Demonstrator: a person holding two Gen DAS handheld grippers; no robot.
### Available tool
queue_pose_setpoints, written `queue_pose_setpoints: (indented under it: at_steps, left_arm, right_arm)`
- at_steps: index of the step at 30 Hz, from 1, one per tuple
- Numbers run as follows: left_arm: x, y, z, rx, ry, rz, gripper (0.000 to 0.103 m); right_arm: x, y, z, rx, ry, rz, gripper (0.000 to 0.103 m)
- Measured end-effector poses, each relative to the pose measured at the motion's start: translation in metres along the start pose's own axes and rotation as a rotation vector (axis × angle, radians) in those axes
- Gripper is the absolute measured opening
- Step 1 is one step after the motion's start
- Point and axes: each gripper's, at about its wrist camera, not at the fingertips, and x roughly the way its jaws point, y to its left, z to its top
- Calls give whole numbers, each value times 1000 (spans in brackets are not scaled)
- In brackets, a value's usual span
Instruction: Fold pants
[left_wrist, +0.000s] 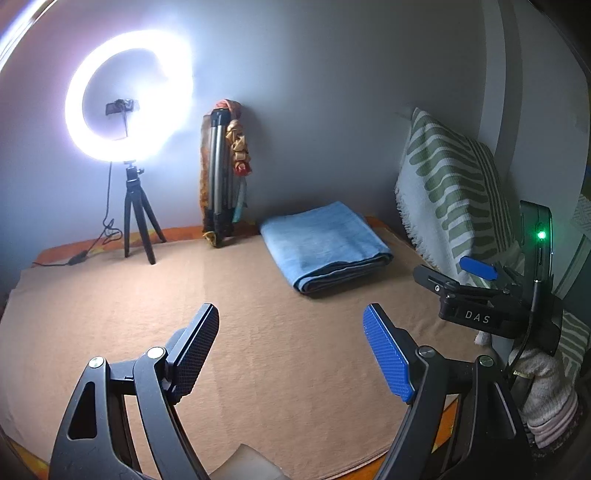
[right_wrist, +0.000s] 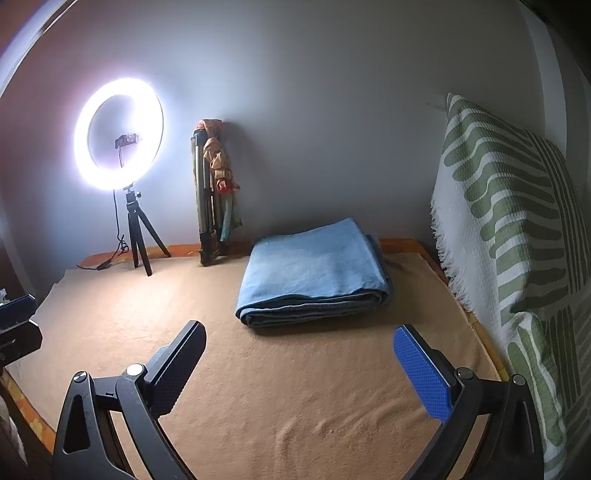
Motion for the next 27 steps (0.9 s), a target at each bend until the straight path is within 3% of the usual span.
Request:
queue_pose_setpoints:
  at_steps: [27]
  left_arm:
    - [0, -1, -7, 25, -8, 32, 81]
  right_arm:
    - [10, -3, -8, 14, 44, 25, 103]
